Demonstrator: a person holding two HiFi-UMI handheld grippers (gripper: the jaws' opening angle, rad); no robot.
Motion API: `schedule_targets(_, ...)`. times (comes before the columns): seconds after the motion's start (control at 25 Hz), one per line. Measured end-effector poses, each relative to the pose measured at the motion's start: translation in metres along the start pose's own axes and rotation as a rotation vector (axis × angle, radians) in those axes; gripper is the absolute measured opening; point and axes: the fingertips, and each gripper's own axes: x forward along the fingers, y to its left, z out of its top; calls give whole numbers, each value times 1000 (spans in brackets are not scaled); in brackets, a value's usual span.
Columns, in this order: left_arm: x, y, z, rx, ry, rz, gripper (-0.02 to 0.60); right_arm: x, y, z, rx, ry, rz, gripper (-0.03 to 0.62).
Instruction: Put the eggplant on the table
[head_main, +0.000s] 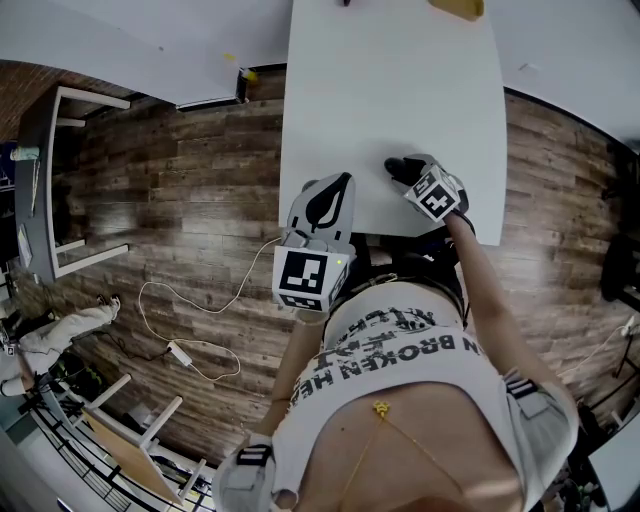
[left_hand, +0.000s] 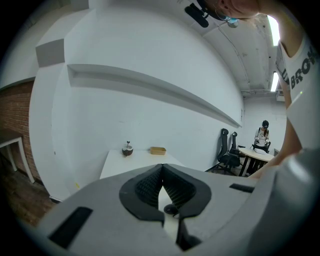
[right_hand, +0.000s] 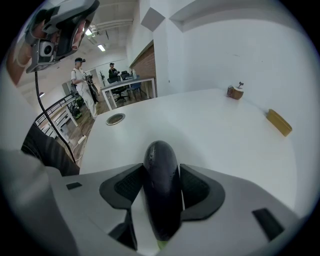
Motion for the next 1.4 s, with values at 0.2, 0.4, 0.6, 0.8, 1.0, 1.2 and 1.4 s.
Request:
schedule_targets(0.2, 2, 0, 3, -3, -4, -2, 6, -1, 3, -3, 16, 10, 24, 222)
schedule_targets(0.4, 2, -2, 5, -4, -6, -7, 6, -6, 7, -2, 15, 14, 49, 236)
schedule_targets(0.6, 4, -3, 1, 4, 1, -17, 6, -9, 10, 1, 6, 5, 70, 247)
schedule_targets(0.8, 6, -6, 1, 8, -2, -26, 6, -14, 14, 4, -2, -3, 97, 254)
schedule_targets(1.0, 10, -7, 4, 8, -2, -36, 6, -19, 14, 7, -21, -4, 105, 256)
schedule_targets(1.2, 12, -9, 5, 9, -1, -42, 6, -23, 14, 9, -29, -8, 111, 258)
schedule_targets(1.4, 12, -12, 6, 14, -5, -43, 6, -25, 15, 9, -45, -11, 109, 258)
